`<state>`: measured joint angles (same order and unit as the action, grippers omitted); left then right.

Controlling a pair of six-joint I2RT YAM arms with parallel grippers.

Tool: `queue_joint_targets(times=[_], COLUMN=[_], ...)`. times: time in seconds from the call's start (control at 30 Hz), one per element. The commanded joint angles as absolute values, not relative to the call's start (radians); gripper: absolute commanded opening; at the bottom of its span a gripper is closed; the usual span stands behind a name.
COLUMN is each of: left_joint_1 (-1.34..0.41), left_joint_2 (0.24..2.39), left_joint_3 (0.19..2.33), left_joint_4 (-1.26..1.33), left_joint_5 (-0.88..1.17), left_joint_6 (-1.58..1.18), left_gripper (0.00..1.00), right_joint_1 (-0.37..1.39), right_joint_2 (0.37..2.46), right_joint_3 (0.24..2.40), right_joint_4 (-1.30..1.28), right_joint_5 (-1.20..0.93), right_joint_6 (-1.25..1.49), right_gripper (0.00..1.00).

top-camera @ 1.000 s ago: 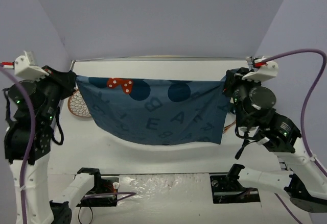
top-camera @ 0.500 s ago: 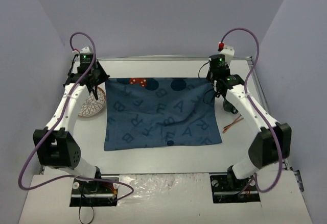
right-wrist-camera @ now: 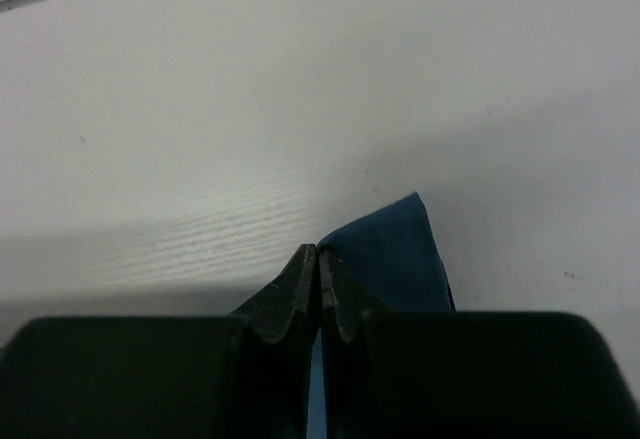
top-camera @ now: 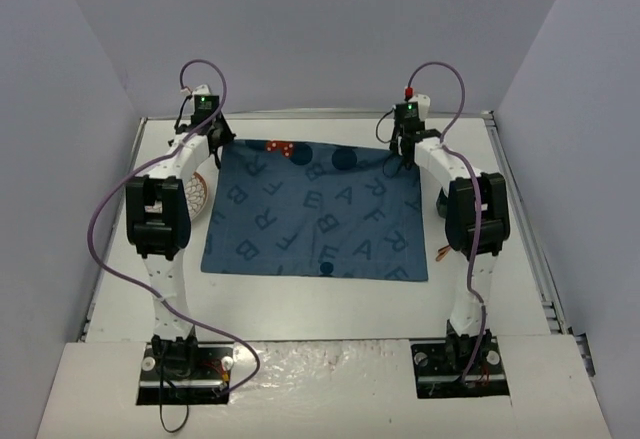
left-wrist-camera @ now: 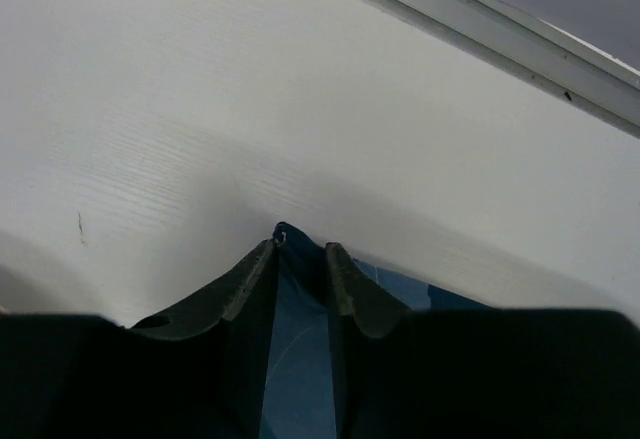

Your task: Set the dinner table for one person

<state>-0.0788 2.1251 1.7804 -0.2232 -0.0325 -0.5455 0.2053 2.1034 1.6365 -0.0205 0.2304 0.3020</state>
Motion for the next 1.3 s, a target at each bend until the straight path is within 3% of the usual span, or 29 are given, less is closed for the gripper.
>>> queue_joint_targets(times=[0.0,0.17,0.23,0.4,0.7,0.97,1.27], left_joint_1=[-0.080,-0.085,-0.089,-0.133,-0.299,-0.341,-0.348], left_joint_2=[2.132,2.131,2.060,1.910,1.664,1.693,1.804], left_joint_3=[1.918,1.944,1.896,1.767,1.373,1.179,1.150], left_joint_4=[-0.101,-0.098,-0.064,-0.123,-0.169,-0.170,-0.150], left_joint_5=[-0.075,-0.038,-0.024,-0.012,-0.099,-0.124,-0.127], left_joint_6=[-0.504,-0.484,-0.473,-0.422,-0.485,-0.608,-0.704], left_gripper=[0.33,0.62,0.81,0.97,0.97,0.97,0.97], right_joint_1=[0.186,0.186,0.186,0.191,0.225,0.258,0.257], right_joint_2=[2.165,2.176,2.139,1.967,1.718,1.693,1.856], right_joint_3=[1.803,1.883,1.891,1.774,1.316,1.047,1.047], right_joint_4=[0.043,0.043,0.046,0.046,0.055,0.164,0.254], right_joint_5=[0.240,0.211,0.194,0.099,-0.025,0.014,0.044], right_joint_6=[0.256,0.222,0.191,0.206,0.288,0.425,0.415], right_gripper=[0.10,0.29,0.47,0.84,0.92,0.91,0.91])
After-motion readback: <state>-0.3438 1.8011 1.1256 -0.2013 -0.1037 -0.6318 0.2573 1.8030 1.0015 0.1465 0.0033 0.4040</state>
